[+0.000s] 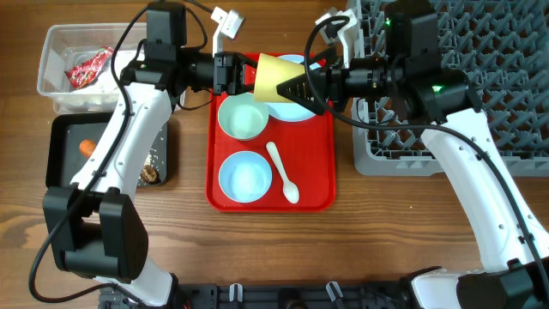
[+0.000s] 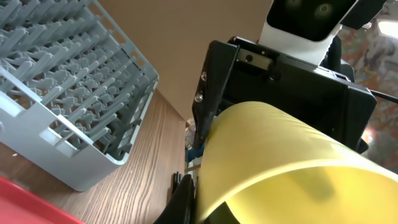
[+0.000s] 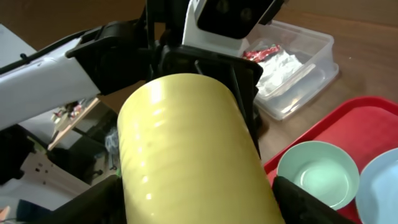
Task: Sort waste into correct bins and load items into the dishwasher rack
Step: 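Hand the yellow cup from the left gripper to the right gripper, then carry the yellow cup with the right gripper into the dish rack and release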
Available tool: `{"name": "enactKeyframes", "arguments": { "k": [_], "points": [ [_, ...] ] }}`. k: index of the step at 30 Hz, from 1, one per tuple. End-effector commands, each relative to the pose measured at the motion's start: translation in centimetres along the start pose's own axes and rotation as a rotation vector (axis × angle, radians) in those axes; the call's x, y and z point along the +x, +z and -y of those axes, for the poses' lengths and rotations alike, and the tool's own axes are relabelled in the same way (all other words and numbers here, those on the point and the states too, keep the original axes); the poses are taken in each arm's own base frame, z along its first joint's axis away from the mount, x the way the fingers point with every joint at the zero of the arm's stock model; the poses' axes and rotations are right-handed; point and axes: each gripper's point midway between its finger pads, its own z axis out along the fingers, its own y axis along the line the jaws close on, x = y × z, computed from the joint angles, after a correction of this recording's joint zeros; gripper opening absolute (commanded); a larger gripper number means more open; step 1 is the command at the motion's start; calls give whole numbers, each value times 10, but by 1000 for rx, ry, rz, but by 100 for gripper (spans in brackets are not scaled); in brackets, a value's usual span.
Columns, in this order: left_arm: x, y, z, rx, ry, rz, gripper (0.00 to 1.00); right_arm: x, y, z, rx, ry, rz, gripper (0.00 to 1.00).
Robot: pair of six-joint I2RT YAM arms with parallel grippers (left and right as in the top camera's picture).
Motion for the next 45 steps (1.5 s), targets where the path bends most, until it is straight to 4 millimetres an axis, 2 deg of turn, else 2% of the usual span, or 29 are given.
{"name": "enactKeyframes", "arguments": {
  "k": [1, 8, 11, 17, 24, 31, 39, 45],
  "points": [
    [-1, 0, 13, 50, 17, -13, 4, 4, 7, 9, 7, 43, -15, 63],
    [-1, 0, 13, 50, 16, -13, 4, 5, 8, 8, 5, 44, -17, 60],
    [-1, 0, 13, 50, 16, -13, 4, 5, 8, 8, 6, 44, -17, 56],
    [-1, 0, 13, 50, 16, -13, 20, 4, 6, 9, 9, 45, -14, 47],
    [-1, 0, 13, 50, 14, -13, 25, 2, -2, 18, 31, 85, 1, 45],
    [0, 0, 13, 51, 11, -13, 25, -2, -23, 32, 74, 116, 31, 45],
    [0, 0, 13, 51, 4, -13, 24, -11, -58, 45, 109, 138, 96, 45],
    [0, 1, 13, 51, 4, -14, 24, -12, -88, 65, 179, 186, 139, 45]
  ]
}}
